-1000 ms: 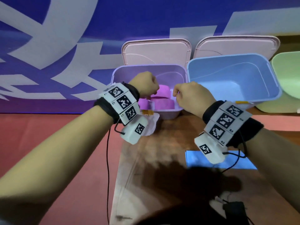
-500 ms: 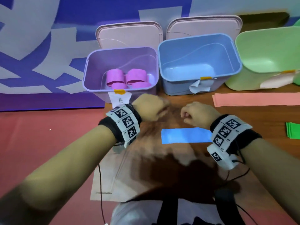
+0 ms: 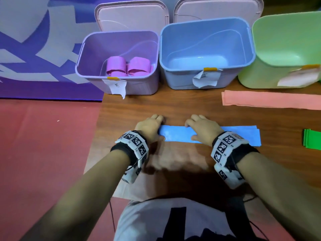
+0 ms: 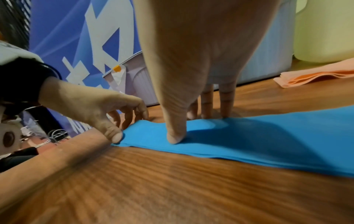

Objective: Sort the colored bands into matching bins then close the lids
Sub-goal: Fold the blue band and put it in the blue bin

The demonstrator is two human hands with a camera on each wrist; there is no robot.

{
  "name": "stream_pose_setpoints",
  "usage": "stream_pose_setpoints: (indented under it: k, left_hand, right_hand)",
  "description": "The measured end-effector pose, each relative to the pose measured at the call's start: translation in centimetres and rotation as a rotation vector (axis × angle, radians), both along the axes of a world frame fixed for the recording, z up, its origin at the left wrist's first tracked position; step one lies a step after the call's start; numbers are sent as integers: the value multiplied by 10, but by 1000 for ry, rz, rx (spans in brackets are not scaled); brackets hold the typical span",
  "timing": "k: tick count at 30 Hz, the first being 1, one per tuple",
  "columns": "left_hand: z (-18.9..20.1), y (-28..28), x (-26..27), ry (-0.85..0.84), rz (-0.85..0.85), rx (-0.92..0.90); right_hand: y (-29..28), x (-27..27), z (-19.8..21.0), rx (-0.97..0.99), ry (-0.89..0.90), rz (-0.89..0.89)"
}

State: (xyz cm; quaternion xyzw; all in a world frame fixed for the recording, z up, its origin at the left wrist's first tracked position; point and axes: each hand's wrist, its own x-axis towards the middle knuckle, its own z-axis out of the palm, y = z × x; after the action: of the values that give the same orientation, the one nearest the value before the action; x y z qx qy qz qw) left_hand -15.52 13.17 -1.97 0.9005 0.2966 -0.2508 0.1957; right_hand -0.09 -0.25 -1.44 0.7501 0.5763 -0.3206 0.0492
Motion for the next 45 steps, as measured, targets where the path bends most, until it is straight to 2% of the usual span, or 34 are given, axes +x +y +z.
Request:
stream_pose_setpoints:
  k: [3, 6, 11, 14, 18, 20, 22, 25, 31, 35, 38, 45]
  left_hand:
    - [-4, -7, -4, -92, 154, -49]
    - [-5, -14, -7, -299, 295, -61]
    - [0, -16, -7, -560, 480, -51]
    - [10, -17, -5, -656, 572, -141]
    - [24, -24, 0, -746, 575, -278]
    - [31, -27, 2, -791, 537, -341]
    - [38, -29, 3, -820, 507, -350]
    - [45, -33, 4, -856, 476, -302]
    - [76, -32, 10, -990, 485, -252]
    - [112, -16, 9, -1134, 647, -259]
    - [128, 3, 1, -1217, 770, -215]
    - [145, 9, -12, -1330, 722, -117]
  right_hand:
    - [-4, -2, -1, 57, -22, 16]
    - [-9, -2, -2, 110, -23, 15]
    - [-11, -1, -2, 199, 47, -66]
    - [-9, -1, -1, 284, 103, -128]
    - [-1, -8, 3, 440, 388, -331]
    - [3, -10, 4, 519, 439, -354]
    - [5, -10, 6, 558, 469, -359]
    - [1, -7, 15, 527, 628, -415]
    - [-20, 14, 29, 288, 600, -334]
    - [-41, 34, 27, 145, 568, -434]
    - [-49, 37, 29, 231, 624, -529]
    - [-46, 31, 49, 363, 688, -564]
